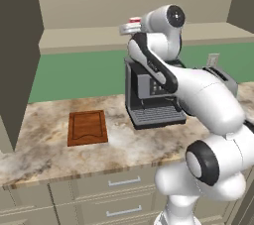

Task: Restock the canned food cabinet by taking the new fresh canned food from the counter and placing it in the cabinet. Then, take the old canned food from the cabinet and place it on the counter.

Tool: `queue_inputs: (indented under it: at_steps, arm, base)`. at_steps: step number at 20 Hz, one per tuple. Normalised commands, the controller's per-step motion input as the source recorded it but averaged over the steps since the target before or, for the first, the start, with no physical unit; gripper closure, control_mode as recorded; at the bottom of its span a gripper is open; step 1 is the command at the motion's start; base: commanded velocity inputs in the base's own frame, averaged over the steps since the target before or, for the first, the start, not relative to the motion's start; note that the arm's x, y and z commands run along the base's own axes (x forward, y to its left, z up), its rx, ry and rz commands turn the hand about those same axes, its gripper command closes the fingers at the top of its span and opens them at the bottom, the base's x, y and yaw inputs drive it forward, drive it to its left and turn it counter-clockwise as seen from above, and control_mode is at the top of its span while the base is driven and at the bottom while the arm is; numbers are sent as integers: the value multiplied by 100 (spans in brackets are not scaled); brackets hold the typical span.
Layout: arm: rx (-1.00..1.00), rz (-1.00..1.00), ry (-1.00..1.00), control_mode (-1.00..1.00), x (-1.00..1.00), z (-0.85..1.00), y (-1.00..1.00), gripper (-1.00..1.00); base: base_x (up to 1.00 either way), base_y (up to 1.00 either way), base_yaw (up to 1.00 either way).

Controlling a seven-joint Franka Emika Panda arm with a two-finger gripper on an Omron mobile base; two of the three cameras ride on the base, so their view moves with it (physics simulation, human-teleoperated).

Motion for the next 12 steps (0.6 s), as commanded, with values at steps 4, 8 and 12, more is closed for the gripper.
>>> queue_inputs:
  at_steps: [4, 8, 12]
  arm:
    - [5, 21, 0, -100, -100, 0, 0, 100]
    - [8, 23, 11, -100, -100, 0, 0, 100]
    - [9, 27, 37, -100, -100, -11, -27, 100]
  base:
    - [0, 0, 0]
    - [0, 0, 0]
    - [0, 0, 0]
